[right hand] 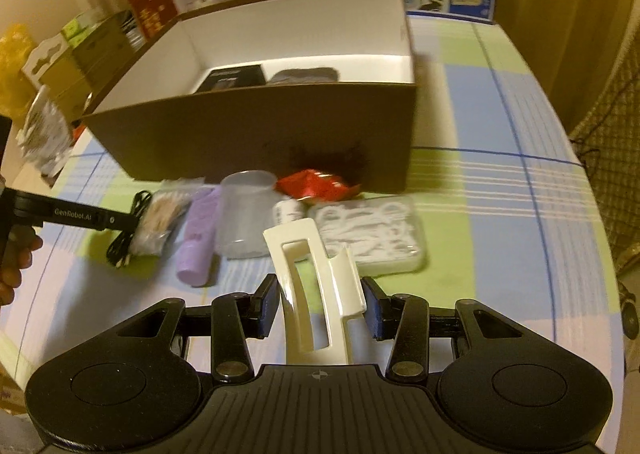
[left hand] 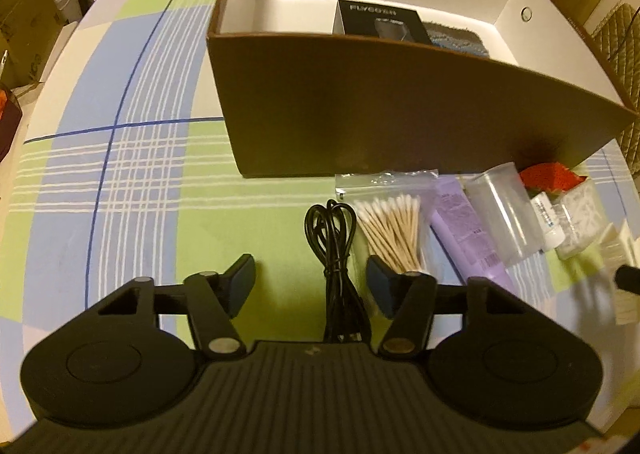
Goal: Organize objects
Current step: 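Grasp the black cable with the left gripper while the right gripper holds the clip, then carry the cable and hair clip over the cardboard box with both grippers, then lower the cable and clip into the box and open both grippers, then withdraw both grippers from the cardboard box, then move both grippers down toward the items lying in front of the box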
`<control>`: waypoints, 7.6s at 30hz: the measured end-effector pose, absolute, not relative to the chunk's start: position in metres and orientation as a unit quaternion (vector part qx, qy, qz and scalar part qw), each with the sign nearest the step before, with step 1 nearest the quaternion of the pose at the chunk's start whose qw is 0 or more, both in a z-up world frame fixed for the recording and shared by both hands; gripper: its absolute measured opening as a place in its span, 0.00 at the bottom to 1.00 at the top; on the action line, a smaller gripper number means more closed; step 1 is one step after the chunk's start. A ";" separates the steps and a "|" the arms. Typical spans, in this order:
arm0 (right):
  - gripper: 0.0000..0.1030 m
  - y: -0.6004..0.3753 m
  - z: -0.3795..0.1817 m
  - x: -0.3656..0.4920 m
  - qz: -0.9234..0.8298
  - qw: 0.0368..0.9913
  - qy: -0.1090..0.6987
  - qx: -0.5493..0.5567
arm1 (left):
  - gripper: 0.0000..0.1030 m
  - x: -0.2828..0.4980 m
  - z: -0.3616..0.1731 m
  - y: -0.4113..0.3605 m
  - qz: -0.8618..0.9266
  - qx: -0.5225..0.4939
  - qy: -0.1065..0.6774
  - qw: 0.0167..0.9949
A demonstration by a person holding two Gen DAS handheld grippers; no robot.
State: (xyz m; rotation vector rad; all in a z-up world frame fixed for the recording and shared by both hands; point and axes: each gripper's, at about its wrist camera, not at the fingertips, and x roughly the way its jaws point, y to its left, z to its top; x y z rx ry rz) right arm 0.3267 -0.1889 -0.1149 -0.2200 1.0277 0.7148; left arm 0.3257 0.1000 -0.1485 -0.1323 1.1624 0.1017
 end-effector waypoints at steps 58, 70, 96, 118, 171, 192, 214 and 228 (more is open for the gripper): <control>0.39 -0.199 -0.108 0.337 0.330 0.814 0.467 -0.097 | 0.09 0.278 -0.110 0.099 0.037 -0.072 0.467 0.880; 0.39 -0.200 -0.099 0.336 0.335 0.820 0.454 -0.094 | 0.09 0.270 -0.073 0.088 0.019 -0.069 0.426 0.902; 0.39 -0.154 -0.043 0.374 0.387 0.834 0.388 -0.062 | 0.09 0.301 0.010 0.080 -0.019 -0.051 0.336 0.940; 0.39 -0.099 -0.064 0.446 0.359 0.843 0.398 -0.054 | 0.09 0.390 -0.041 0.112 0.018 -0.048 0.411 0.910; 0.90 -0.092 -0.079 0.442 0.336 0.831 0.430 -0.108 | 0.74 0.425 -0.057 0.089 0.014 -0.022 0.484 0.874; 0.94 -0.123 -0.038 0.400 0.349 0.840 0.411 -0.063 | 0.81 0.372 -0.015 0.074 0.035 -0.037 0.463 0.885; 0.94 -0.169 -0.030 0.357 0.357 0.834 0.416 -0.055 | 0.81 0.312 -0.011 0.043 0.028 -0.057 0.468 0.881; 0.94 -0.195 -0.041 0.339 0.375 0.817 0.433 -0.067 | 0.81 0.284 -0.023 0.023 0.041 -0.071 0.484 0.871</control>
